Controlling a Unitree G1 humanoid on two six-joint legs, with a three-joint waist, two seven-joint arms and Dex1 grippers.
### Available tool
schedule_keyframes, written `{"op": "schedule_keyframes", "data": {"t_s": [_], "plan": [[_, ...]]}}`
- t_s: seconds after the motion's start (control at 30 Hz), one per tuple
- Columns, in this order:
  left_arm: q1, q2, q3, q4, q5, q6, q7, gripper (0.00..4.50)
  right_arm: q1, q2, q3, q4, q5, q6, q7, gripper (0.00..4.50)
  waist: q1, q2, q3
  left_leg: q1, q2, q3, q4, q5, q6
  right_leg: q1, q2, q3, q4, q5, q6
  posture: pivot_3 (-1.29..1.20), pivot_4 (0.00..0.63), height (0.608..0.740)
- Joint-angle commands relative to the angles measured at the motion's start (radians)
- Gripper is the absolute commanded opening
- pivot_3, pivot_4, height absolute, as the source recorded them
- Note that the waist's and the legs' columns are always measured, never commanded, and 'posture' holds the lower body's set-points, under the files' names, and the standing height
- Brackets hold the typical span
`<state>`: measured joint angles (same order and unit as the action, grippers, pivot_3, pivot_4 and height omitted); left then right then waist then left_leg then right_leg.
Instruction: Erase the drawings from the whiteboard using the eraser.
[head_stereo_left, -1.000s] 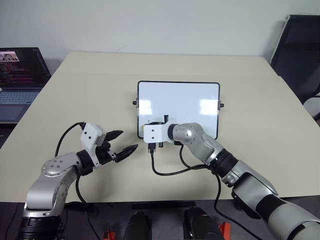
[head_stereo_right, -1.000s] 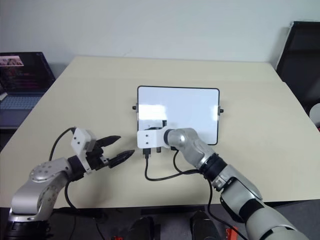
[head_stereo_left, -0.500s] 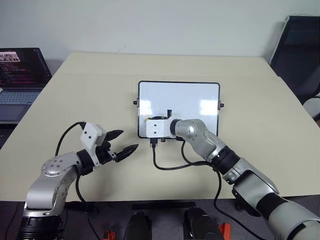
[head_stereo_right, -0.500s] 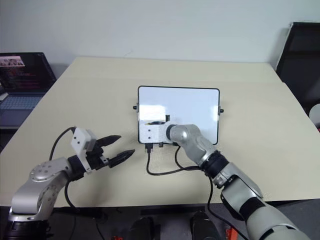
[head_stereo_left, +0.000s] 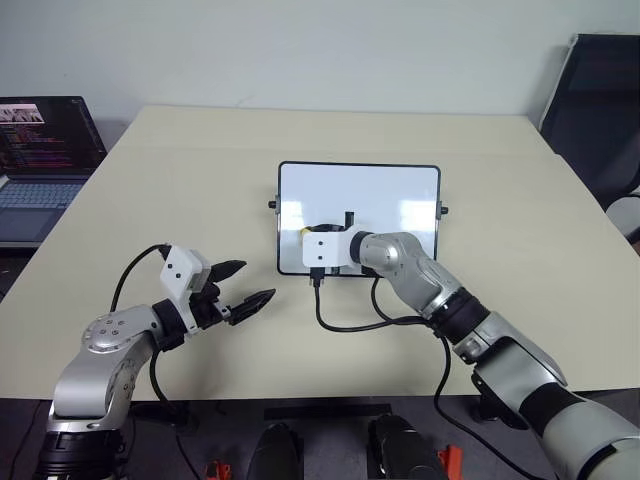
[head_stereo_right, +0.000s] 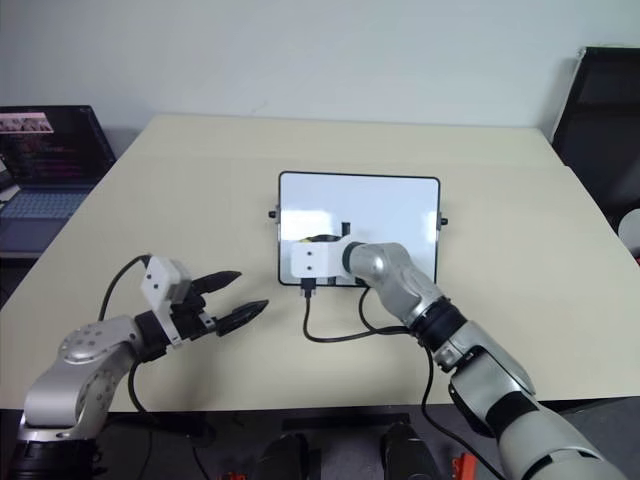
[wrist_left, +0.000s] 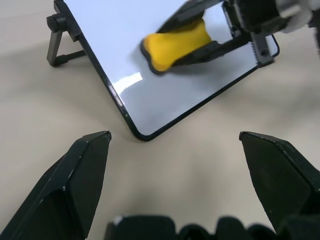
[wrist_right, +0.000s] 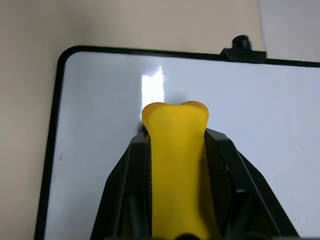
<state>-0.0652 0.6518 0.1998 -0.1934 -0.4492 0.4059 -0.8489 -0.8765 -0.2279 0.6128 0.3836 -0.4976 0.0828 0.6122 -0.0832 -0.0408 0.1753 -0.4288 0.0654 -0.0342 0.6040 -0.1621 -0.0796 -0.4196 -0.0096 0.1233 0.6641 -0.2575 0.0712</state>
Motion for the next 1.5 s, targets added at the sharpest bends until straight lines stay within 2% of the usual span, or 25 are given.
{"op": "schedule_keyframes", "data": {"t_s": [0.03, 0.23, 0.33, 0.47, 0.6, 0.73, 0.87, 0.93, 1.03, 1.23, 1.37, 1.5], "plan": [[-0.012, 0.002, 0.000, 0.000, 0.000, -0.031, -0.013, 4.50, 0.047, -0.031, 0.027, -0.017, -0.039, 0.000, 0.039, 1.10, -0.001, 0.000, 0.000, 0.000, 0.000, 0.000, 0.000, 0.000, 0.000, 0.000, 0.000, 0.000, 0.000, 0.000, 0.000, 0.00, 0.150, 0.740], [-0.031, -0.004, -0.008, 0.008, -0.006, -0.045, -0.032, 4.50, 0.089, -0.036, -0.074, -0.141, -0.019, 0.021, -0.052, 1.10, 0.002, 0.000, 0.000, 0.000, 0.000, 0.000, -0.002, 0.000, 0.000, -0.001, 0.000, 0.000, 0.000, 0.000, 0.000, 0.00, 0.150, 0.740], [-0.073, -0.002, -0.031, -0.005, -0.017, -0.034, -0.048, 4.50, 0.160, -0.033, -0.179, -0.302, 0.056, 0.110, -0.037, 1.10, 0.007, 0.000, 0.000, -0.002, 0.000, 0.000, -0.001, 0.000, 0.000, -0.001, 0.000, 0.000, -0.001, 0.000, 0.000, 0.00, 0.150, 0.740], [-0.194, -0.005, -0.095, -0.025, -0.038, 0.001, -0.082, 4.50, 0.327, -0.019, -0.373, -0.629, 0.174, 0.365, -0.007, 1.10, 0.020, 0.000, 0.000, -0.004, 0.000, -0.001, -0.003, 0.000, 0.000, -0.002, 0.001, -0.001, -0.001, -0.001, 0.002, 0.00, 0.150, 0.740], [-0.297, -0.003, -0.161, -0.027, -0.047, 0.029, -0.131, 4.50, 0.456, 0.006, -0.524, -0.878, 0.228, 0.609, -0.034, 1.10, 0.026, 0.000, 0.000, -0.004, 0.000, -0.001, -0.005, -0.001, -0.001, -0.002, 0.001, 0.000, -0.002, -0.002, 0.003, 0.00, 0.150, 0.740], [-0.409, -0.020, -0.251, 0.000, -0.019, 0.033, -0.185, 4.50, 0.553, 0.049, -0.659, -1.038, 0.251, 0.798, -0.104, 1.10, 0.024, 0.000, 0.001, -0.004, 0.000, -0.001, -0.005, 0.000, -0.001, -0.003, 0.001, -0.001, -0.002, -0.003, 0.003, 0.00, 0.150, 0.740], [-0.510, -0.069, -0.339, 0.039, 0.001, 0.026, -0.231, 4.50, 0.640, 0.055, -0.749, -1.125, 0.264, 0.906, -0.158, 1.10, 0.026, 0.001, 0.001, -0.004, -0.001, -0.001, -0.004, 0.000, -0.001, -0.002, 0.001, 0.000, -0.002, -0.003, 0.003, 0.00, 0.150, 0.740], [-0.572, -0.121, -0.390, 0.077, 0.015, 0.017, -0.251, 4.50, 0.713, 0.041, -0.790, -1.134, 0.258, 0.953, -0.182, 1.10, 0.029, 0.000, 0.000, -0.004, -0.001, 0.000, -0.004, 0.000, -0.001, -0.002, 0.001, 0.000, -0.002, -0.003, 0.003, 0.00, 0.150, 0.740], [-0.640, -0.181, -0.462, 0.139, 0.044, 0.005, -0.300, 4.50, 0.731, 0.076, -0.852, -1.085, 0.290, 0.977, -0.229, 1.10, 0.027, 0.000, 0.000, -0.004, -0.001, -0.001, -0.004, 0.000, -0.001, -0.001, 0.001, 0.000, -0.003, -0.003, 0.003, 0.00, 0.150, 0.740], [-0.717, -0.280, -0.552, 0.257, 0.122, -0.075, -0.342, 4.50, 0.659, 0.086, -0.950, -0.901, 0.390, 0.903, -0.283, 1.10, 0.007, 0.001, 0.001, -0.003, -0.001, 0.000, -0.003, 0.000, 0.000, -0.001, 0.001, 0.001, -0.001, -0.002, 0.003, 0.00, 0.150, 0.740], [-0.733, -0.314, -0.594, 0.327, 0.198, -0.160, -0.353, 4.50, 0.606, 0.030, -0.958, -0.769, 0.436, 0.842, -0.291, 1.10, 0.002, 0.001, 0.001, -0.003, -0.001, 0.000, -0.003, 0.000, 0.000, -0.001, 0.001, 0.001, -0.002, -0.002, 0.004, 0.00, 0.150, 0.740], [-0.741, -0.342, -0.589, 0.346, 0.218, -0.163, -0.339, 4.50, 0.560, -0.019, -0.965, -0.650, 0.468, 0.787, -0.309, 1.10, 0.002, 0.002, 0.001, -0.004, -0.001, 0.000, -0.004, 0.000, 0.000, -0.001, 0.001, 0.001, -0.002, -0.002, 0.005, 0.00, 0.150, 0.740]]}}
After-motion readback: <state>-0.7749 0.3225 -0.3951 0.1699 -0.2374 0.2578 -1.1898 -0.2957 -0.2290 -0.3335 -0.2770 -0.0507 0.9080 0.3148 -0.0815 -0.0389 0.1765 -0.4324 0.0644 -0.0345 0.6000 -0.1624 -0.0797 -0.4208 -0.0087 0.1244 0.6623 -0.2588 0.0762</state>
